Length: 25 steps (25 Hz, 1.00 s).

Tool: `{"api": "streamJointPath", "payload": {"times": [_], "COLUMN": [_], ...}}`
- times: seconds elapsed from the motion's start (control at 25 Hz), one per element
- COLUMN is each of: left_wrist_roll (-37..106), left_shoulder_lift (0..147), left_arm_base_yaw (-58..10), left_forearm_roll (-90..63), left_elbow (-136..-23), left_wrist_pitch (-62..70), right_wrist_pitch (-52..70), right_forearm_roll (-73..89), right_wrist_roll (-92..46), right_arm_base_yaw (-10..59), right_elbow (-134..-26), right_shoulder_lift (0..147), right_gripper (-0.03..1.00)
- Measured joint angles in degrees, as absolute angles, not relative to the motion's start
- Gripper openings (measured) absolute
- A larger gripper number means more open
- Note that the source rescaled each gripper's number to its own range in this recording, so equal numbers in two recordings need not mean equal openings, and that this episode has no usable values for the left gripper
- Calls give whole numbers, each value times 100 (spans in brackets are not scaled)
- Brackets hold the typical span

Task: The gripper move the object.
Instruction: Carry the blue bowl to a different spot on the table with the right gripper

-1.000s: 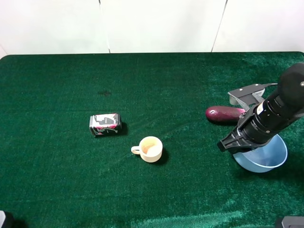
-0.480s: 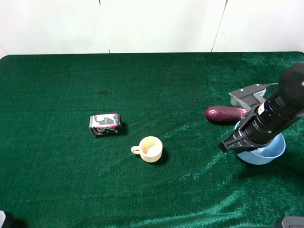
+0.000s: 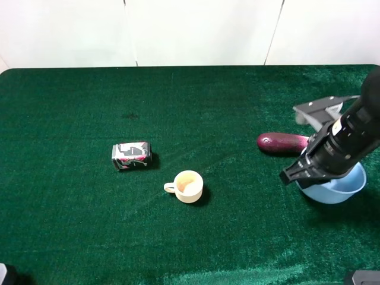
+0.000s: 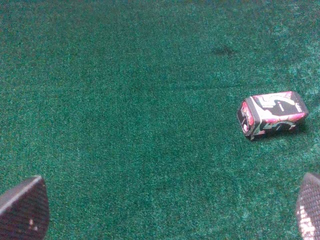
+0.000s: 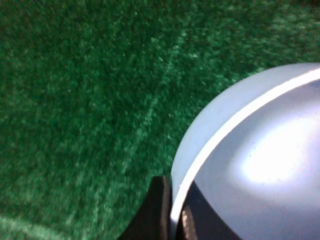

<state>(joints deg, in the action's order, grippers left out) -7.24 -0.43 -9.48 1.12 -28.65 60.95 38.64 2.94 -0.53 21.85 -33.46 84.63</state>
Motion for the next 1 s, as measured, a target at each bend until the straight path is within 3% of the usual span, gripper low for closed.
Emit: {"api": "streamJointPath", "payload": {"times": [0.4,0.68,1.0], "left_wrist_roll": [-724,-724,-724], "left_shoulder_lift": [-43,-43,-43], "left_arm_base_yaw": [-948,-948,-948], "left_forearm_roll": [112,112,112], "left_elbow": [-2865,-2865,-2865], "left_wrist_pitch": [6095,6095,6095], "right_wrist_pitch": [6043,6517,6839], "right_forearm_roll": [-99,-362,-362], "right_wrist_roll": [0,-308,-939], "right_arm_base_yaw": [2185,2185,2185], "right_elbow": [-5059,-6368,-8179], "right_shoulder_lift": [8218,8429,9805], "right_gripper": [0,0,0]}}
